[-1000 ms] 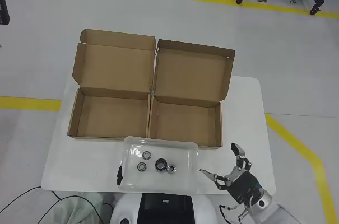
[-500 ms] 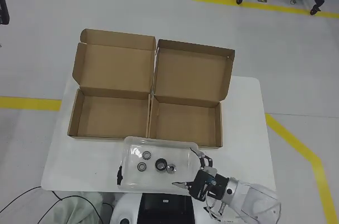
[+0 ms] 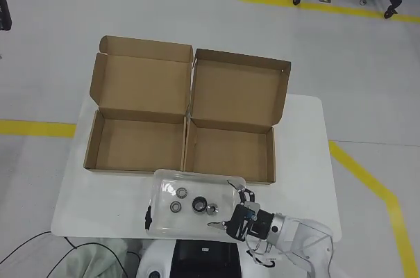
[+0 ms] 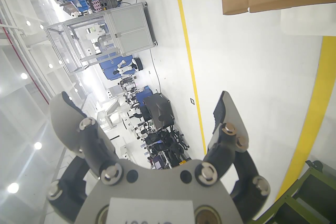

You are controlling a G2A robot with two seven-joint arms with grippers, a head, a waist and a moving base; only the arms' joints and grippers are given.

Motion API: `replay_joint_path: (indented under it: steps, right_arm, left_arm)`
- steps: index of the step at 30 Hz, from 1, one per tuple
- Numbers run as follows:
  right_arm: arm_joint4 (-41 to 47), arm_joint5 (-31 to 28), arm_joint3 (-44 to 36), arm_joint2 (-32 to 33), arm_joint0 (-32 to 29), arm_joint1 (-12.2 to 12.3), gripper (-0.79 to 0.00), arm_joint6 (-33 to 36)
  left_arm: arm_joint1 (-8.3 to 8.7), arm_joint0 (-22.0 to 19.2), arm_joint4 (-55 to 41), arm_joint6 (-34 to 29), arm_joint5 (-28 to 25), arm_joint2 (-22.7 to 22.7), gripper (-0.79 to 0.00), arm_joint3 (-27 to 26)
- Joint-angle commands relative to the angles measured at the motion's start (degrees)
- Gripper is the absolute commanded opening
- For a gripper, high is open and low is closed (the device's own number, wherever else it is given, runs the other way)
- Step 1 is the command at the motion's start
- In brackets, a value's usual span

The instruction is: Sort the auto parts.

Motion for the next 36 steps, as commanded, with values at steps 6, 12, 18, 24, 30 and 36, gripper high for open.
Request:
replay_joint_path:
  steps: [6,12,18,24,30,36]
  right_arm:
    - [0.0,0.0,0.0,0.0,0.0,0.0,0.0,0.0]
    - [-1.1,-2.7,1.6,-2.0,2.7,0.2,0.0,2.4]
    - [-3.2,-3.9,5.7,-6.8,8.8,0.1,0.0,6.0]
    - [-4.4,-3.0,8.1,-10.3,11.4,0.1,-0.114,7.1]
    - [-4.6,-0.8,10.9,-13.2,13.9,-0.1,-0.089,10.5]
    - [-5.5,1.7,12.9,-16.3,16.1,-0.5,-0.132,14.3]
  left_arm:
    - [0.0,0.0,0.0,0.0,0.0,0.0,0.0,0.0]
    - [0.0,0.0,0.0,0.0,0.0,0.0,0.0,0.0]
    - [0.0,0.0,0.0,0.0,0.0,0.0,0.0,0.0]
    - [0.0,0.0,0.0,0.0,0.0,0.0,0.0,0.0]
    - [0.0,0.0,0.0,0.0,0.0,0.0,0.0,0.0]
    - [0.0,0.0,0.0,0.0,0.0,0.0,0.0,0.0]
